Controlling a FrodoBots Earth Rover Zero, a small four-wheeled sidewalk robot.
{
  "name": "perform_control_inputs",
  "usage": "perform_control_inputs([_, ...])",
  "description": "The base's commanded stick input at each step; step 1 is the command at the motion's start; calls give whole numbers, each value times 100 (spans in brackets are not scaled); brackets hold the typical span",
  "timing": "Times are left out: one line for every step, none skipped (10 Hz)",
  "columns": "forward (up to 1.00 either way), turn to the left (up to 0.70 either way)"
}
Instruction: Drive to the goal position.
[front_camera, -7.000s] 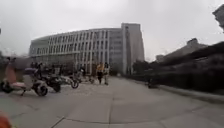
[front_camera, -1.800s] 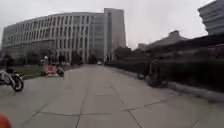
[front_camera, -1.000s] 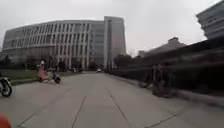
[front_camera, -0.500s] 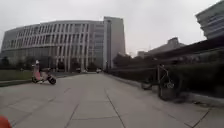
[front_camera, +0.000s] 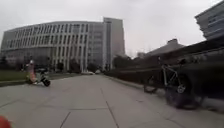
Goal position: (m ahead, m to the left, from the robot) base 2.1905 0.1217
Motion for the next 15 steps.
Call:
perform_control_inputs([8, 66])
perform_control_inputs([38, 50])
perform_control_inputs([70, 34])
perform_control_inputs([70, 34])
perform_control_inputs([70, 34])
perform_control_inputs([70, 34])
perform_control_inputs([70, 34])
perform_control_inputs([70, 34])
perform_control_inputs([70, 34])
perform_control_inputs([70, 34])
perform_control_inputs([70, 34])
perform_control_inputs([70, 34])
perform_control_inputs([70, 34])
perform_control_inputs([70, 34])
perform_control_inputs([70, 34])
